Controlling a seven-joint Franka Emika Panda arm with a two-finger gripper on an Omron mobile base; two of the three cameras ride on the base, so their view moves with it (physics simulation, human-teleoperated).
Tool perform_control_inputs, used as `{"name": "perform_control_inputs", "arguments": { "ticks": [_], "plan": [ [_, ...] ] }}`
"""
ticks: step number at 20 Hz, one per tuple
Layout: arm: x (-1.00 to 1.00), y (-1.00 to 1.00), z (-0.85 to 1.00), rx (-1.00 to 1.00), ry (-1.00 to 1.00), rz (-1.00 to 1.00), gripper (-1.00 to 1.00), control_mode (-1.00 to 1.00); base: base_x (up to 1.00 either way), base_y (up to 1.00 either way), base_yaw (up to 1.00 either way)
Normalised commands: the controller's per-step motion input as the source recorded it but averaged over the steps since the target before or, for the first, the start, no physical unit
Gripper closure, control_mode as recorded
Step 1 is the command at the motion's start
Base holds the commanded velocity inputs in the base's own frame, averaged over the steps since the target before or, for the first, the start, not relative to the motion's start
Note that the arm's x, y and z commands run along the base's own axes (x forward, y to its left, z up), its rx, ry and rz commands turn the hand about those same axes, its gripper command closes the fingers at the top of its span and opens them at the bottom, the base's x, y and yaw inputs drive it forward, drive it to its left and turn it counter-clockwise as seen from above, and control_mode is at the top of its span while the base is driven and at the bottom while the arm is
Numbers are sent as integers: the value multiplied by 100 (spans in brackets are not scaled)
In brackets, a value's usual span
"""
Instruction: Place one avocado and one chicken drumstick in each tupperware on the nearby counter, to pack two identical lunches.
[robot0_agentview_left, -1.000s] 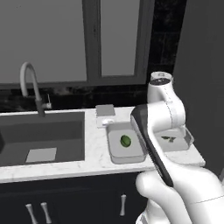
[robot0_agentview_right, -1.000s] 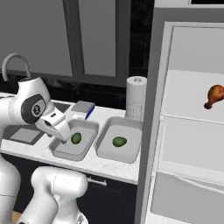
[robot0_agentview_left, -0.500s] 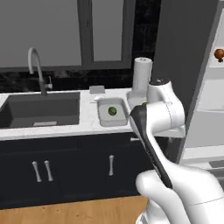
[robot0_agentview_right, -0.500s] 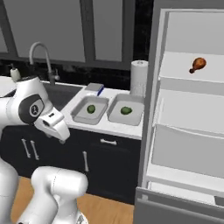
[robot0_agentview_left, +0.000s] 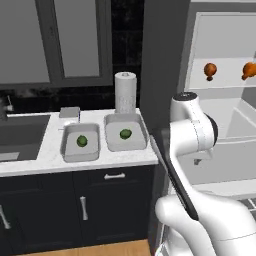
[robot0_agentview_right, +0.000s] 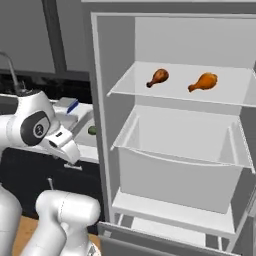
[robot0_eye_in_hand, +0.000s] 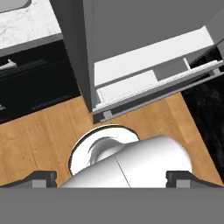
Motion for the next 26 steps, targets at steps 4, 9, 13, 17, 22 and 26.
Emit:
{"name": "perform_control_inputs", "arguments": {
  "ticks": [4,9,13,17,22,26],
  "plan": [
    [0,0,0,0,0,0,-100,100,21,-100,0],
    [0,0,0,0,0,0,-100,100,35,-80,0],
    [0,0,0,0,0,0,-100,100,27,-43,0],
    [0,0,0,0,0,0,-100,100,7,-2,0],
    [3,-4,100,0,-29,-5,-100,-100,0,0,0],
    [0,-24,100,-1,-38,-2,-100,-100,0,0,0]
  ]
}}
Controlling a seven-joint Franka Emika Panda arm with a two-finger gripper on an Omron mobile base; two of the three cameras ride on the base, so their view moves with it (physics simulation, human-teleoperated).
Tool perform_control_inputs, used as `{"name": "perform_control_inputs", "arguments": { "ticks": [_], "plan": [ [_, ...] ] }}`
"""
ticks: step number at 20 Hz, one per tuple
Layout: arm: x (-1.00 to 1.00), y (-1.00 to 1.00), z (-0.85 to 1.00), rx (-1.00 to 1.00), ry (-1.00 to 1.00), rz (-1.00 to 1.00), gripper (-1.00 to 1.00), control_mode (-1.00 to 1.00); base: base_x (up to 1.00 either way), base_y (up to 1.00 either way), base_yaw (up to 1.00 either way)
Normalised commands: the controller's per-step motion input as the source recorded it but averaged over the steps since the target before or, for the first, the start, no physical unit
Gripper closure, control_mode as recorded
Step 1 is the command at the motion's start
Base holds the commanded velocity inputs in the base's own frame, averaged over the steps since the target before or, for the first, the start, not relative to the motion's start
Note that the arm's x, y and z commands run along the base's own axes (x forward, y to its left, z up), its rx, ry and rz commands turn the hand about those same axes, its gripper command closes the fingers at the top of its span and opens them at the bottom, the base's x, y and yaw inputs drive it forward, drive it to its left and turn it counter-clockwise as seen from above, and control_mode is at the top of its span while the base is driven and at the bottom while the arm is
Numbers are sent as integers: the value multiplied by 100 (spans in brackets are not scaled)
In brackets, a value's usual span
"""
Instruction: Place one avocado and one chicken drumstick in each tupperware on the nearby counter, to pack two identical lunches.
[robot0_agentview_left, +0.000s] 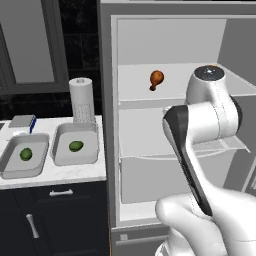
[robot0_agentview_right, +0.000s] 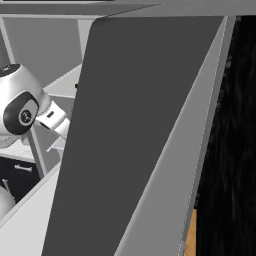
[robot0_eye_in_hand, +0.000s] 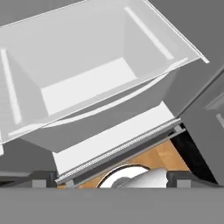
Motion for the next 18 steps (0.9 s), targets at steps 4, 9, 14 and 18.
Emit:
{"name": "perform_control_inputs", "arguments": {
  "ticks": [4,9,14,18],
  "plan": [
    [3,-56,100,-4,-40,0,-100,-100,0,0,0],
    [42,-44,93,-2,-9,0,-100,-100,0,0,0],
    [79,-34,48,-2,-3,1,-100,-100,0,0,0],
    [100,-3,-16,0,0,5,-100,-100,0,0,0]
  ]
}}
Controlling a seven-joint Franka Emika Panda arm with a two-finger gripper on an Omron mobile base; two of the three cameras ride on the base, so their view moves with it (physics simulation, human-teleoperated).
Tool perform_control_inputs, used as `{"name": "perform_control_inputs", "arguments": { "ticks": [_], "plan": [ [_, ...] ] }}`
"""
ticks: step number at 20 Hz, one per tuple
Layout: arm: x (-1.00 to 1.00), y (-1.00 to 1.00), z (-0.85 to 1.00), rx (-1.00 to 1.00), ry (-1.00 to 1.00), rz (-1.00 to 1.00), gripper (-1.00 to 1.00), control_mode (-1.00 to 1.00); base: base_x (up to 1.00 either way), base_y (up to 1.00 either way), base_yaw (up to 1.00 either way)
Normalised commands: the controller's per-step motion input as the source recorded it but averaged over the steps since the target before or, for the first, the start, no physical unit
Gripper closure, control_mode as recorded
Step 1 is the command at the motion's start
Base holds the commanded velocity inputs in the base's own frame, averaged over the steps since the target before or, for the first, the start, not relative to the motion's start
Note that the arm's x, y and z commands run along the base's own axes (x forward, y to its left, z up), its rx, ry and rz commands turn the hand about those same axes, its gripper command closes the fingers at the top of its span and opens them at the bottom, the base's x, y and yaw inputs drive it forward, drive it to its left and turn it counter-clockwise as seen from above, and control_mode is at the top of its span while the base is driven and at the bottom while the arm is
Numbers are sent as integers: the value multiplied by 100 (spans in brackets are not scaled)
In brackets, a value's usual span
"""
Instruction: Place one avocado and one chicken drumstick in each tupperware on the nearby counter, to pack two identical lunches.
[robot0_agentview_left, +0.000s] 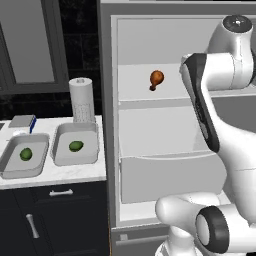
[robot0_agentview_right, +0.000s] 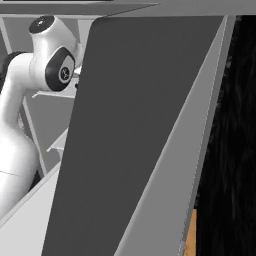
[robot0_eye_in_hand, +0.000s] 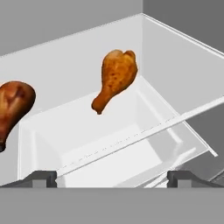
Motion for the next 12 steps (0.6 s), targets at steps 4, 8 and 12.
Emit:
{"name": "perform_control_inputs", "arguments": {
  "ticks": [4,8,12],
  "plan": [
    [100,-9,-53,0,0,3,-100,-100,0,0,0],
    [83,-54,-9,-4,0,0,-100,-100,0,0,0],
    [51,-60,0,0,0,0,-100,-100,0,0,0]
  ]
}}
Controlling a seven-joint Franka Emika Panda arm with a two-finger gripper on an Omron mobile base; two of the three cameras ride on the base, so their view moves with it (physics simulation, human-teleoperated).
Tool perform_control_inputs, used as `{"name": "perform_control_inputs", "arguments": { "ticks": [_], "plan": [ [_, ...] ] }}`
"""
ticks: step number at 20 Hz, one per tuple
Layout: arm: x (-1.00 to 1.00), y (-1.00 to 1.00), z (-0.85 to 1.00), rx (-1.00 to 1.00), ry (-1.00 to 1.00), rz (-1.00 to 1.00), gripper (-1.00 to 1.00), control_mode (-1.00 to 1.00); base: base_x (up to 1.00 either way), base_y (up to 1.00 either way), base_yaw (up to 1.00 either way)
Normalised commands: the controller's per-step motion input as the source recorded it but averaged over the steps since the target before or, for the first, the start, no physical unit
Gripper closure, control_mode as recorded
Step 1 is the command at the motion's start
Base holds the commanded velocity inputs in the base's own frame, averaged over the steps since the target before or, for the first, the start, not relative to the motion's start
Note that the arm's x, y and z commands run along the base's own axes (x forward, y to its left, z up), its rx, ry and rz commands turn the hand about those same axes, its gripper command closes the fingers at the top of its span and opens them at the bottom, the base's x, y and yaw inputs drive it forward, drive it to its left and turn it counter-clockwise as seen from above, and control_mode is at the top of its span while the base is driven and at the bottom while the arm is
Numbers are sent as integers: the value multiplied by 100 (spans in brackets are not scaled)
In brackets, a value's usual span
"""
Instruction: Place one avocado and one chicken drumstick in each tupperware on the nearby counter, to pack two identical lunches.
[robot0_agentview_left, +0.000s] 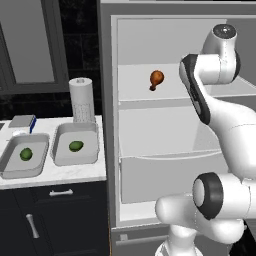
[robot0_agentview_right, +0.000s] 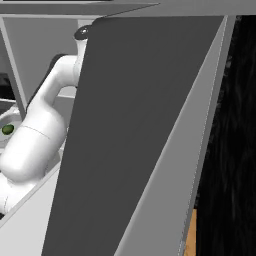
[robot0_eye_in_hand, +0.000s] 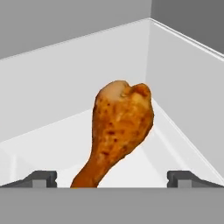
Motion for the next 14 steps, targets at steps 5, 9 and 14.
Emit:
{"name": "perform_control_inputs", "arguments": {
  "ticks": [5,9,14],
  "plan": [
    [63,-1,-17,-4,4,-2,-100,-100,0,0,0],
    [66,0,-22,-2,0,-1,-100,-100,0,0,0],
    [8,-12,-60,-4,5,0,-100,-100,0,0,0]
  ]
}}
